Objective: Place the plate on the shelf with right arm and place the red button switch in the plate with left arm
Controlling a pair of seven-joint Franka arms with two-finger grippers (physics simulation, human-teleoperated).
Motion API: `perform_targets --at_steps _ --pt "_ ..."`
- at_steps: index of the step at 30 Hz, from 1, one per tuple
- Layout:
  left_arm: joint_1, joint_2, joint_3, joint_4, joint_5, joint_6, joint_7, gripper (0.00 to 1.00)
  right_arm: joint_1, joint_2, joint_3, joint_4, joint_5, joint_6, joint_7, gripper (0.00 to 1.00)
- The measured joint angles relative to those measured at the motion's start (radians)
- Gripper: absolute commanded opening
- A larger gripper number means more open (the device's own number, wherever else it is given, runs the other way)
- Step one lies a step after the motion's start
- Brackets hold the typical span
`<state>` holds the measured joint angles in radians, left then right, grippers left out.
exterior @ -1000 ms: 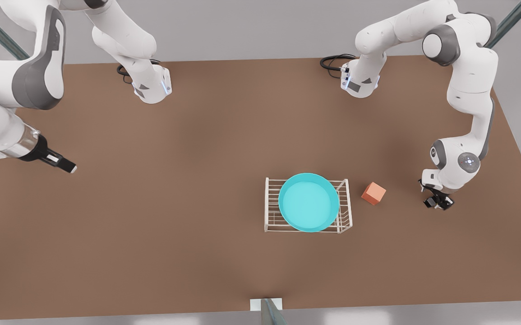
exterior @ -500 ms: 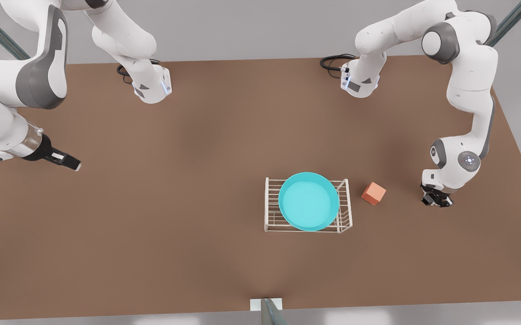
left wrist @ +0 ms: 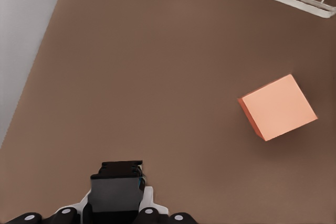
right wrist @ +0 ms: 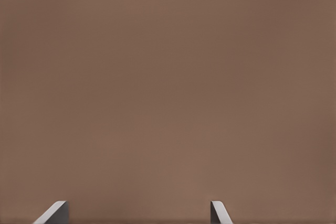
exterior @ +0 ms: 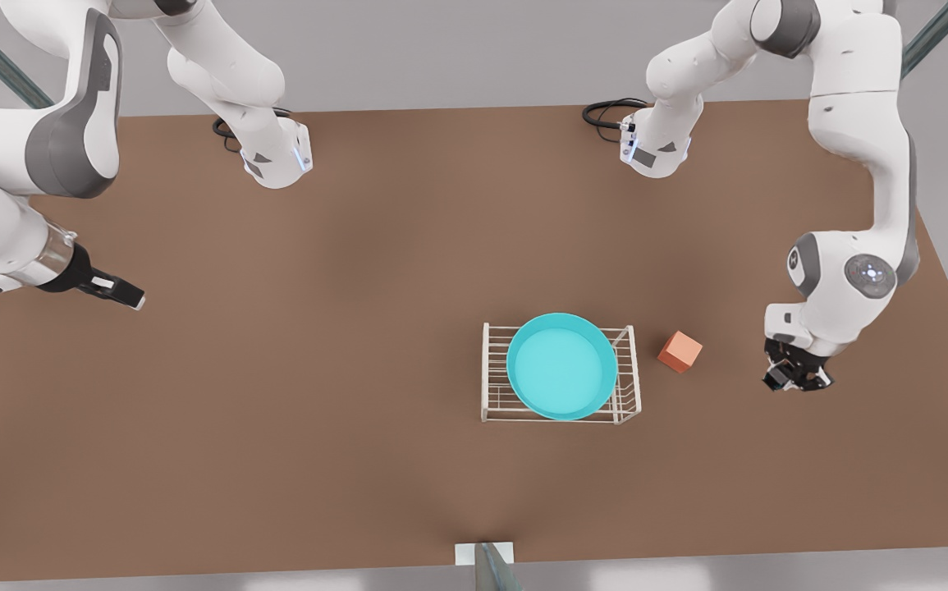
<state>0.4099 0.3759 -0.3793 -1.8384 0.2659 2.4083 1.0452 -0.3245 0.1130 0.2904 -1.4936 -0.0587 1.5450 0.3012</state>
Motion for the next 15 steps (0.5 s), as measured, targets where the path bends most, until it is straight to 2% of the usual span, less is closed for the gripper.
perform_targets --at_steps 3,5,11,15 --pt "-0.005 -0.004 -0.177 0.121 -0.016 -0.184 -0.084 0.36 0.001 0.0 0.0 0.0 0.0 0.0 -0.004 1.0" --pt "-0.062 -0.003 -0.232 0.17 -0.022 -0.283 -0.158 0.36 0.001 0.0 0.0 0.0 -0.001 0.0 -0.007 1.0" --pt "-0.272 0.015 -0.259 0.282 -0.044 -0.476 -0.438 0.36 0.001 0.0 0.0 0.0 -0.001 0.0 -0.013 1.0" --pt "-0.395 0.091 -0.259 0.337 -0.047 -0.525 -0.638 0.36 0.001 0.0 0.0 0.0 -0.002 0.0 -0.017 1.0"
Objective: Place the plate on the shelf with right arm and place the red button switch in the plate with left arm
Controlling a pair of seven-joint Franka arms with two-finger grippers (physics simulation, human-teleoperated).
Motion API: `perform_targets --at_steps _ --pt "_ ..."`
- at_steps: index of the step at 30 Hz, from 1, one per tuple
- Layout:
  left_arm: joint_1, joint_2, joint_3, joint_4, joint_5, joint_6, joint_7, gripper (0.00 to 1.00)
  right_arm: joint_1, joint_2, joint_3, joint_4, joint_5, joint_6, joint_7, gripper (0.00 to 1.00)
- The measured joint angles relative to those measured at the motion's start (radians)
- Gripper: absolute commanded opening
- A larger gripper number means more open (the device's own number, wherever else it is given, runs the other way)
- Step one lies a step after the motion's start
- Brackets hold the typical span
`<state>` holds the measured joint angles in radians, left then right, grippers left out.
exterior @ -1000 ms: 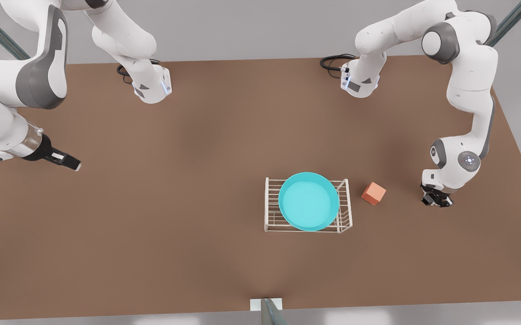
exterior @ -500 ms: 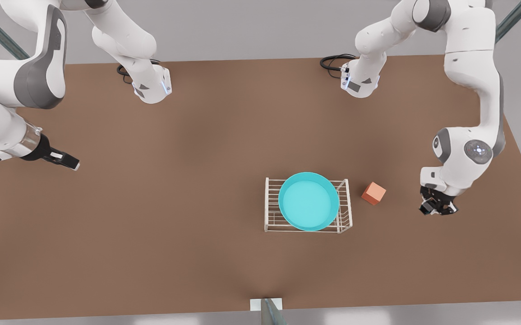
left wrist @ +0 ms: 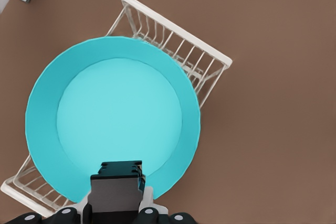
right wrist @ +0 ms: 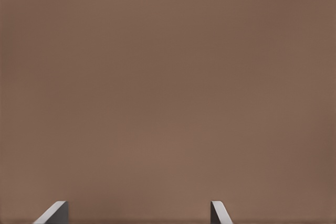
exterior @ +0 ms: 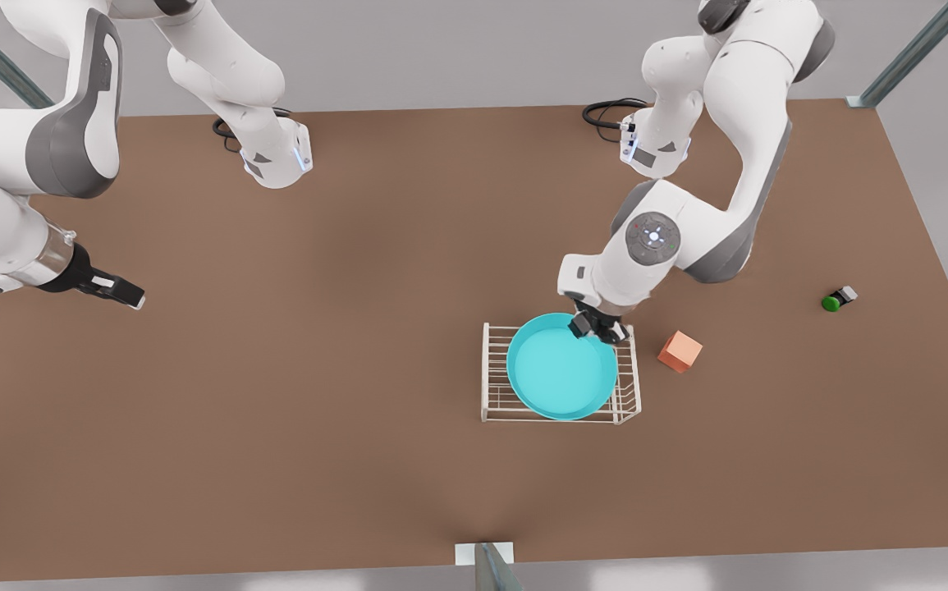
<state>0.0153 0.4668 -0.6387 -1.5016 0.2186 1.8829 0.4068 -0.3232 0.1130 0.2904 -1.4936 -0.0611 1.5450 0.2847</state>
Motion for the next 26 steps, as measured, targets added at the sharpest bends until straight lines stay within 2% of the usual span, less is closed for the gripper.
perform_targets --at_steps 4,13,14,18,23,26 --pt "-0.077 0.125 0.005 0.112 0.047 -0.02 -0.186 0.36 0.0 0.0 0.0 0.0 -0.001 0.0 -0.003 1.0" --pt "-0.101 0.222 0.016 0.16 0.151 0.024 -0.491 0.39 0.004 0.0 0.0 0.0 -0.004 0.0 -0.007 1.0" --pt "-0.103 0.224 0.018 0.161 0.153 0.03 -0.516 1.0 0.004 0.0 0.0 0.0 -0.004 0.0 -0.008 1.0" --pt "-0.063 0.215 0.017 0.163 0.167 0.042 -0.595 1.0 0.004 0.0 0.0 0.0 -0.005 0.0 -0.009 1.0" --pt "0.248 0.169 -0.044 0.252 0.14 -0.067 -0.623 1.0 0.006 0.0 0.0 0.0 -0.005 0.0 -0.01 1.0" --pt "0.346 0.159 -0.054 0.254 0.13 -0.121 -0.635 1.0 0.005 0.0 0.0 0.0 -0.005 0.0 -0.011 1.0"
